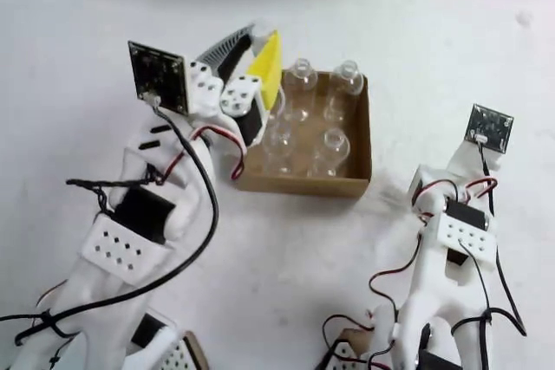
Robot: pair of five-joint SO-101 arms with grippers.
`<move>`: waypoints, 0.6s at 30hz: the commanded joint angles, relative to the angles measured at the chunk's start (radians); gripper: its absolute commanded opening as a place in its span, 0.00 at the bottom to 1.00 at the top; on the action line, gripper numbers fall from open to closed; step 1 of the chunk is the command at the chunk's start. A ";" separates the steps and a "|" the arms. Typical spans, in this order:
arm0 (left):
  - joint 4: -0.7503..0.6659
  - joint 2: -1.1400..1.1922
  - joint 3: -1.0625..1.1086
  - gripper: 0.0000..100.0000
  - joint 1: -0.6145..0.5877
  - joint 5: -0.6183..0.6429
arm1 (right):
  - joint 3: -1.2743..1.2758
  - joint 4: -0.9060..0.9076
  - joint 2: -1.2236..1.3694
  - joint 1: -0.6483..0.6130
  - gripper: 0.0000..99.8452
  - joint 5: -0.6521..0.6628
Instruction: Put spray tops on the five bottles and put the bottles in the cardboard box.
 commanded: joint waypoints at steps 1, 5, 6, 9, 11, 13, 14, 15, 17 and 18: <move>-0.032 -0.035 0.035 0.02 -0.007 0.014 | -0.005 -0.021 0.001 0.004 0.14 0.003; -0.032 -0.035 0.064 0.02 0.008 0.014 | -0.005 -0.021 0.001 0.004 0.14 0.003; -0.032 -0.035 0.066 0.02 0.008 0.014 | -0.005 -0.021 0.001 0.004 0.14 0.003; -0.032 -0.033 0.072 0.02 0.010 0.014 | -0.005 -0.021 0.001 0.004 0.14 0.003; -0.032 -0.033 0.081 0.02 0.010 0.014 | -0.005 -0.021 0.001 0.004 0.14 0.003; -0.035 -0.036 0.074 0.02 0.008 0.014 | -0.005 -0.021 0.001 0.004 0.14 0.003; -0.052 -0.036 0.064 0.02 0.007 0.014 | -0.005 -0.021 0.001 0.004 0.14 0.003; -0.074 -0.036 0.052 0.02 0.002 0.014 | -0.005 -0.021 0.001 0.004 0.14 0.003; -0.104 -0.036 0.032 0.02 0.001 0.009 | -0.005 -0.021 0.001 0.004 0.14 0.003; -0.107 -0.036 0.023 0.02 0.002 0.009 | -0.005 -0.021 0.001 0.004 0.14 0.003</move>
